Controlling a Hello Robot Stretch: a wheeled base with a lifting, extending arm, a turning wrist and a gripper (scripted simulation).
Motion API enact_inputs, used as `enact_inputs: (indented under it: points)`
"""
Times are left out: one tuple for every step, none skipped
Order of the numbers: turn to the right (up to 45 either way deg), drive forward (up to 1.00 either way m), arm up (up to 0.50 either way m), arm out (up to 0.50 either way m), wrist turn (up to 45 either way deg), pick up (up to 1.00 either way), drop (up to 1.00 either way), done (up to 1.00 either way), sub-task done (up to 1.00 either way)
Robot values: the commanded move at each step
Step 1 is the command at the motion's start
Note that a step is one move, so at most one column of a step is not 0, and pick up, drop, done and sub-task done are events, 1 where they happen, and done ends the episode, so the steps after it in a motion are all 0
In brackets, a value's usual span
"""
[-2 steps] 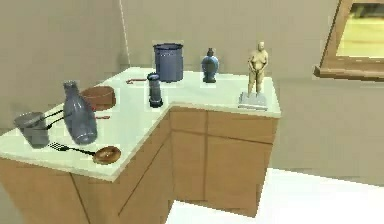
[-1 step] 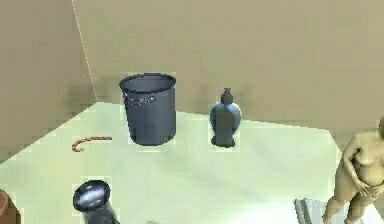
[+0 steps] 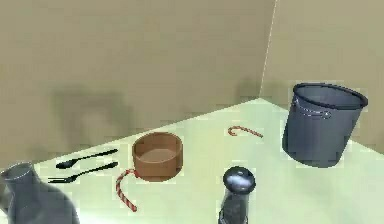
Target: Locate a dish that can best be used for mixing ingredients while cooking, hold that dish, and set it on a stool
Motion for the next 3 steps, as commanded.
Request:
enact_inputs:
  points:
    - [-45.0, 0.0, 0.0, 0.0, 0.0, 0.0, 0.0, 0.0, 0.0]
    - [-45.0, 0.0, 0.0, 0.0, 0.0, 0.0, 0.0, 0.0, 0.0]
    - [-9.0, 0.0, 0.0, 0.0, 0.0, 0.0, 0.0, 0.0, 0.0]
